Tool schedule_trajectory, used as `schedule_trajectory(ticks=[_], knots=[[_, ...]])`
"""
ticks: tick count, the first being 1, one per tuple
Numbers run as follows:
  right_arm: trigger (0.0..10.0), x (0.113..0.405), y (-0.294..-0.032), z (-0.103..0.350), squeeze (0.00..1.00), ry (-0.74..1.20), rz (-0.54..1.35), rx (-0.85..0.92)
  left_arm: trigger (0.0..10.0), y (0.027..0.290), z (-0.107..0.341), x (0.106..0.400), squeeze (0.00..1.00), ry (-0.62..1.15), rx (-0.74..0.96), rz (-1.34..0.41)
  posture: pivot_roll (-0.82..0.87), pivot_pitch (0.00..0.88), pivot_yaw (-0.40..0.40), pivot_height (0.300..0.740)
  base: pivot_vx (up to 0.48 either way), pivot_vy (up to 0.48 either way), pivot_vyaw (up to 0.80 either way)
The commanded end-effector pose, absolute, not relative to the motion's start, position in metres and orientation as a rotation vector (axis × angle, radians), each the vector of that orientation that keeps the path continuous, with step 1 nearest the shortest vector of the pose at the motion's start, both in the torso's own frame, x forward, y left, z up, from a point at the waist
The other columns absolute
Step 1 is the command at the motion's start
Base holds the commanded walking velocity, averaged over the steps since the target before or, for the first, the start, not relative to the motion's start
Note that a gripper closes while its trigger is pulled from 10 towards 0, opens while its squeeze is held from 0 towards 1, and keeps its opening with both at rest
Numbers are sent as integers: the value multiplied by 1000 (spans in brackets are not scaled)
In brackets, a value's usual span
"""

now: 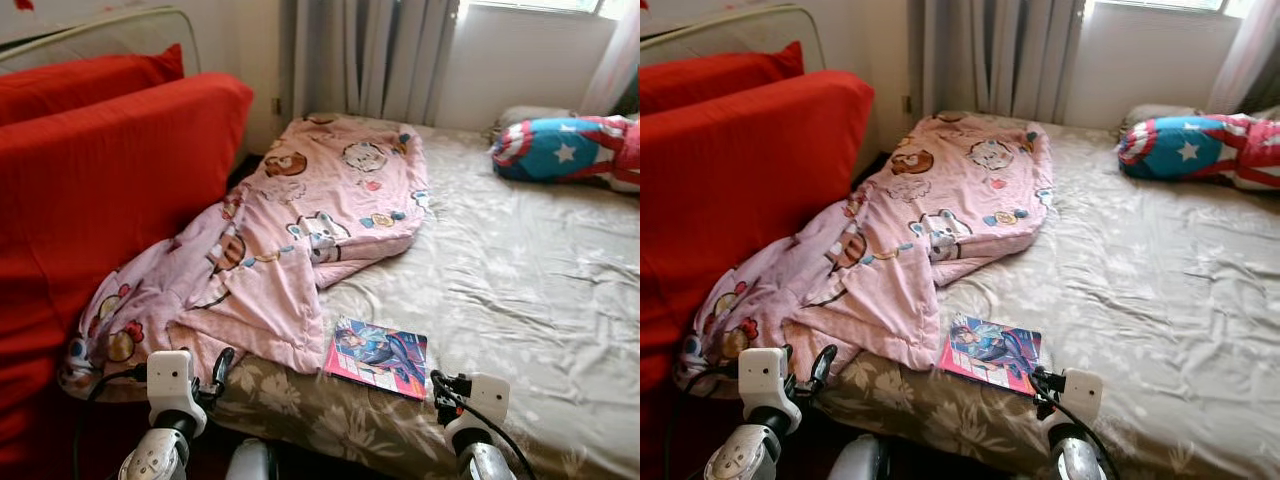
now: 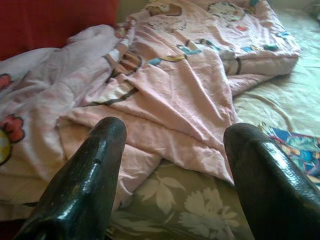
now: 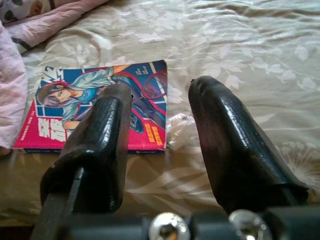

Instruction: Clean up the room

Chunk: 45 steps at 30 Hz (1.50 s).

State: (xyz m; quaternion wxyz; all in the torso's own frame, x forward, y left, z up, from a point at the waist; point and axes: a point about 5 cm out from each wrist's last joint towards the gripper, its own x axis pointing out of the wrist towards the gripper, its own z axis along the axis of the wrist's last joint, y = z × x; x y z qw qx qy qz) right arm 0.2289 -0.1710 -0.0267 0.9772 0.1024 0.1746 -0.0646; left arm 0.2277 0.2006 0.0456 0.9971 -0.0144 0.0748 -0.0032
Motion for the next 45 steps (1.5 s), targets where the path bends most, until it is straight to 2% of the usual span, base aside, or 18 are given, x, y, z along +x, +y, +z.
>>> schedule_trajectory(ticks=[1, 8, 17, 25, 38, 45], knots=[[10000, 230, -172, -25, 0, 340, -132, 206, 10000, 198, 48, 230, 0, 144, -39, -19, 69, 0, -29, 611, 0, 0, 0], [10000, 231, -173, -25, 0, 338, -120, 196, 10000, 197, 48, 230, 0, 146, -38, -21, 70, 0, -29, 611, 0, 0, 0], [10000, 231, -165, -24, 0, 325, -66, 184, 10000, 196, 48, 231, 0, 144, -37, -27, 72, 0, -29, 611, 275, 0, 463], [10000, 232, -165, -24, 0, 332, -70, 194, 10000, 196, 48, 232, 0, 143, -37, -31, 74, 0, -27, 611, 281, 0, 0], [10000, 234, -173, -23, 0, 326, -146, 209, 10000, 194, 48, 232, 0, 142, -38, -41, 72, 0, -20, 611, 283, 0, 0], [10000, 242, -181, -21, 0, 345, -164, 171, 10000, 195, 50, 232, 0, 139, -32, -36, 73, 0, -14, 611, 0, 0, 0]])
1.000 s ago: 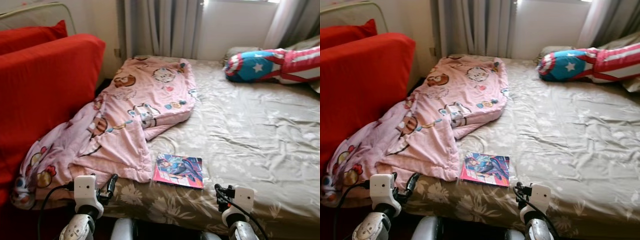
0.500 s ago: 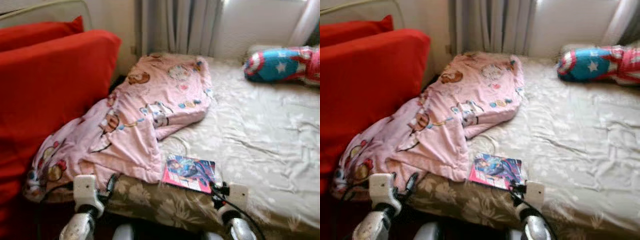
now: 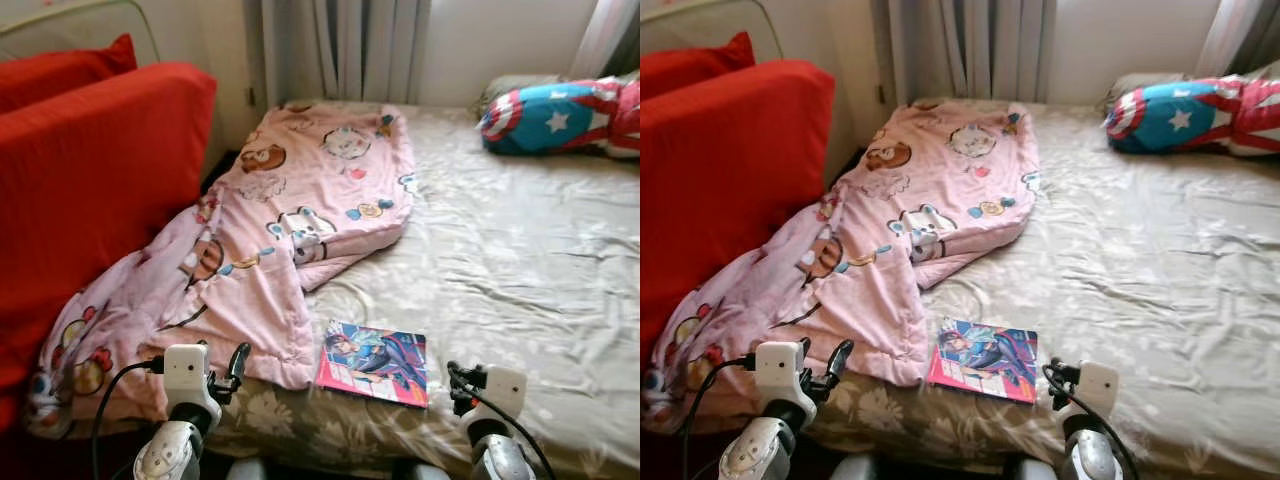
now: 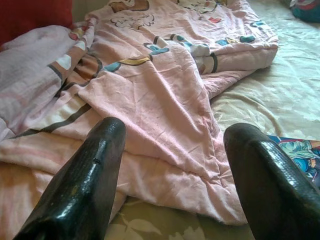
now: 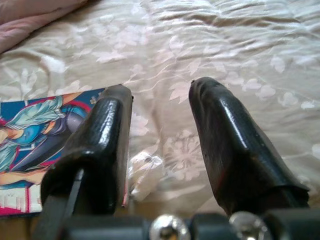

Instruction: Clean up the room

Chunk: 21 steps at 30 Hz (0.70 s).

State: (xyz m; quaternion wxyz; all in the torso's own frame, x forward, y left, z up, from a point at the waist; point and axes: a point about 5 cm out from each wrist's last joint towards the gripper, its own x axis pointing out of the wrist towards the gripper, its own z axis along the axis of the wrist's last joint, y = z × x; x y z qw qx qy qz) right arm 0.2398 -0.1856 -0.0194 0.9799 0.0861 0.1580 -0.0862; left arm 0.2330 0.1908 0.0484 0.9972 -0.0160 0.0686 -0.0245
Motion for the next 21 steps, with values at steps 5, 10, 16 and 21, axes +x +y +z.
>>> schedule_trajectory(ticks=[5, 10, 16, 21], knots=[[10000, 256, -196, -21, 0, 452, -118, -19, 10000, 194, 51, 229, 0, 141, -29, -43, 86, 0, -6, 611, 0, 0, 0], [10000, 267, -225, -15, 0, 561, -46, -332, 10000, 195, 55, 225, 0, 139, -26, -46, 111, 23, 2, 611, 0, 0, 0], [10000, 286, -233, 2, 0, 560, 178, -680, 10000, 203, 60, 217, 0, 142, -8, -41, 139, 83, 11, 611, 0, 0, 0], [10000, 286, -226, 0, 0, 625, 419, -870, 10000, 206, 66, 207, 0, 148, 3, -43, 167, 129, 19, 611, 0, 0, 0]])
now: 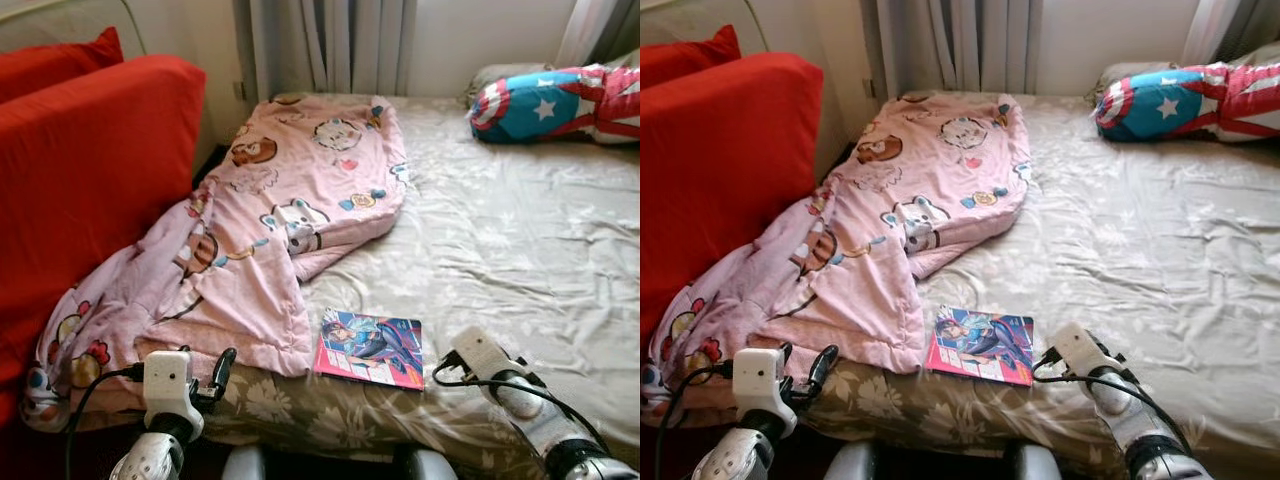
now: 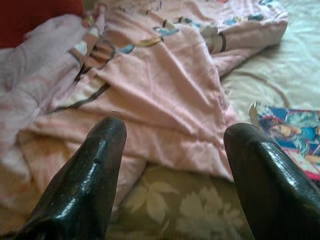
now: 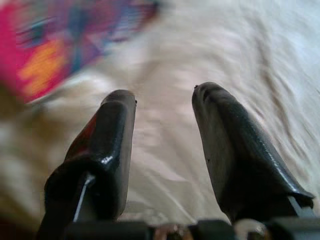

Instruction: Clean up the room

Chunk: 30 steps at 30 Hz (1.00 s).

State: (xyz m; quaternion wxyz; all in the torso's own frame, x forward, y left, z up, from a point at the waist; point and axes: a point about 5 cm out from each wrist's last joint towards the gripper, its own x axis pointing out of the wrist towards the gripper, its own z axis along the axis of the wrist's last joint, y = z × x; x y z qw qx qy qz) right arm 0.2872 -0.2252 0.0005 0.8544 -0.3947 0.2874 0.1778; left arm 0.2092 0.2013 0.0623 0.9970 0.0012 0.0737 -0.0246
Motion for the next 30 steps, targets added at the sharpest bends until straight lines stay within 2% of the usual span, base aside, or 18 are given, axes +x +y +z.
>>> schedule_trajectory(ticks=[1, 2, 3, 6, 7, 15, 20, 21, 24, 25, 26, 27, 30], knots=[[10000, 286, -226, -1, 0, 625, 459, -919, 10000, 206, 68, 201, 0, 155, 8, -43, 189, 149, 23, 611, 0, 0, 0], [10000, 286, -226, -1, 0, 625, 459, -919, 10000, 206, 68, 201, 0, 155, 8, -43, 189, 149, 23, 611, 0, 0, 0], [10000, 286, -226, -1, 1000, 632, 476, -929, 10000, 207, 70, 198, 0, 158, 10, -42, 204, 163, 26, 611, 0, 0, 0], [10000, 287, -233, 1, 988, 663, 489, -1048, 10000, 216, 78, 178, 0, 189, 40, -28, 238, 207, 39, 611, 0, 0, 0], [10000, 288, -233, 1, 0, 670, 497, -1064, 10000, 219, 80, 175, 0, 195, 46, -22, 251, 225, 43, 611, 0, 0, 0], [10000, 304, -234, 17, 0, 640, 448, -1082, 10000, 230, 92, 148, 0, 250, 77, -1, 288, 276, 67, 611, 0, 0, 0], [10000, 311, -231, 24, 0, 593, 426, -1088, 10000, 230, 95, 143, 0, 270, 77, -2, 291, 285, 69, 611, 0, 0, 0], [10000, 314, -230, 27, 1000, 579, 409, -1087, 10000, 230, 95, 142, 0, 275, 76, -1, 292, 287, 69, 611, 0, 0, 0], [10000, 319, -230, 32, 1000, 556, 385, -1087, 10000, 229, 96, 140, 0, 284, 73, -2, 291, 288, 70, 611, 0, 0, 0], [10000, 320, -230, 32, 361, 559, 386, -1081, 10000, 228, 96, 139, 0, 289, 71, -3, 291, 287, 69, 611, 0, 0, 0], [10000, 319, -229, 32, 39, 567, 396, -1078, 10000, 228, 96, 139, 0, 291, 71, -3, 291, 287, 69, 611, 0, 0, 0], [10000, 318, -228, 30, 0, 575, 418, -1079, 10000, 228, 96, 139, 0, 294, 70, -3, 293, 288, 67, 611, 0, 0, 0], [10000, 315, -225, 26, 0, 599, 466, -1085, 10000, 228, 96, 139, 0, 300, 71, 1, 297, 288, 64, 611, 0, 0, 0]])
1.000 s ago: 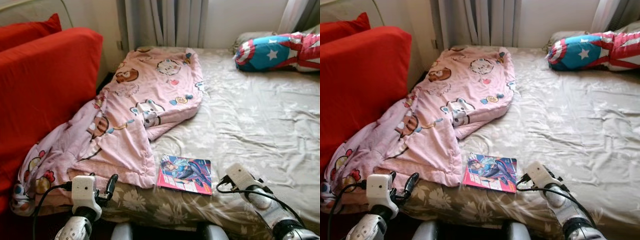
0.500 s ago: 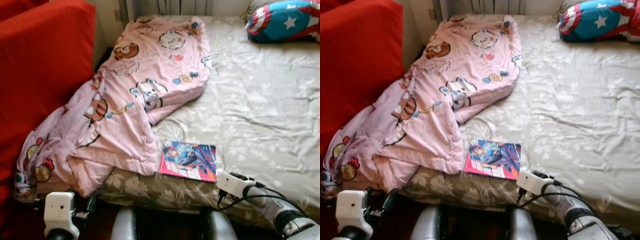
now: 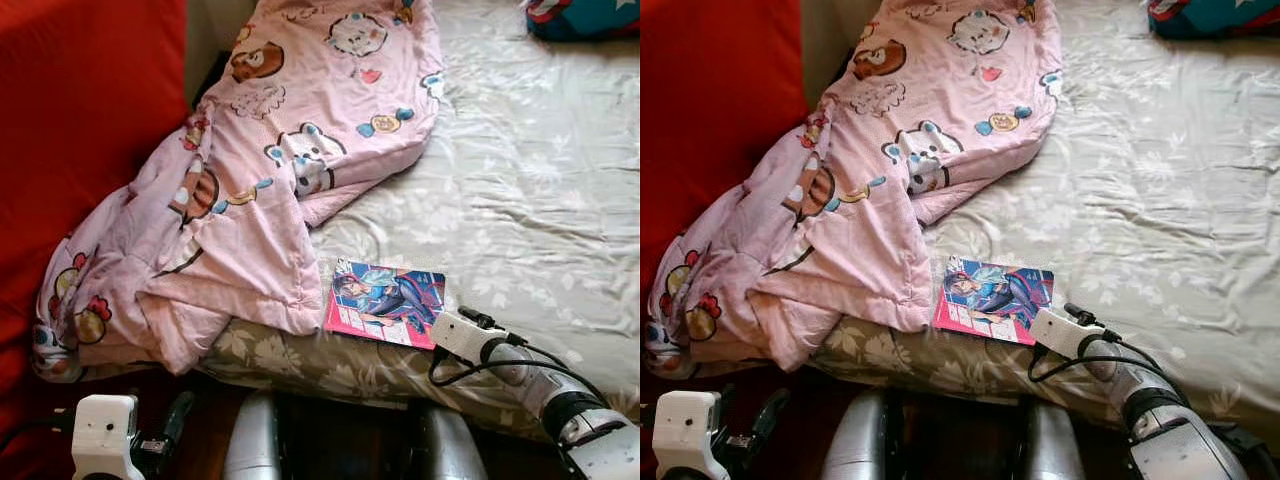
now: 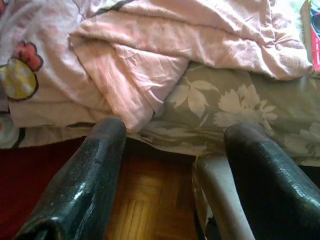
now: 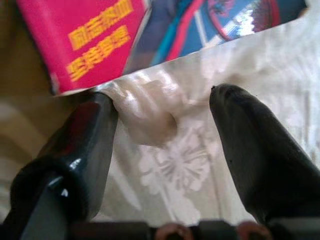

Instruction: Clean up the room

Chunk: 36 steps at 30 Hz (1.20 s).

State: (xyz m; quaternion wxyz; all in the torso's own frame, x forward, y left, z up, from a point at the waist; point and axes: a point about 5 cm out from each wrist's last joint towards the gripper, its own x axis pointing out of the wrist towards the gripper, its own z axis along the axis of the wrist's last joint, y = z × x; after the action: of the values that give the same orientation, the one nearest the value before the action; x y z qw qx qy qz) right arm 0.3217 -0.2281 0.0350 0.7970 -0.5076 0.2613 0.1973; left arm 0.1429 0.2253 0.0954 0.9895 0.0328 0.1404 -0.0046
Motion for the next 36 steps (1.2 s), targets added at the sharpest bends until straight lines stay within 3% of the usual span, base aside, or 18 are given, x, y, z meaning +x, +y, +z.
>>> schedule_trajectory(ticks=[1, 7, 8, 9, 10, 11, 36], knots=[[10000, 315, -225, 26, 0, 603, 470, -1076, 10000, 227, 96, 139, 0, 300, 70, 1, 299, 288, 63, 611, 0, 0, 0], [10000, 313, -221, 22, 0, 610, 488, -1066, 10000, 224, 100, 142, 0, 288, 66, -1, 305, 289, 60, 611, 0, 0, 0], [4863, 313, -220, 22, 0, 608, 485, -1066, 10000, 224, 101, 142, 0, 286, 65, -1, 305, 289, 60, 611, 0, 0, 0], [4863, 313, -220, 22, 0, 607, 484, -1066, 10000, 224, 101, 143, 0, 285, 65, -2, 305, 289, 60, 611, 0, 0, 0], [3961, 313, -220, 22, 0, 606, 483, -1066, 10000, 223, 101, 143, 0, 284, 64, -2, 305, 289, 60, 611, 0, 0, 0], [0, 313, -220, 22, 0, 606, 483, -1064, 10000, 223, 101, 144, 0, 283, 63, -3, 308, 289, 57, 611, 0, 0, 0], [0, 313, -213, 20, 0, 592, 508, -1088, 10000, 206, 104, 148, 0, 262, 54, -42, 309, 268, 44, 611, 0, 0, 0]])
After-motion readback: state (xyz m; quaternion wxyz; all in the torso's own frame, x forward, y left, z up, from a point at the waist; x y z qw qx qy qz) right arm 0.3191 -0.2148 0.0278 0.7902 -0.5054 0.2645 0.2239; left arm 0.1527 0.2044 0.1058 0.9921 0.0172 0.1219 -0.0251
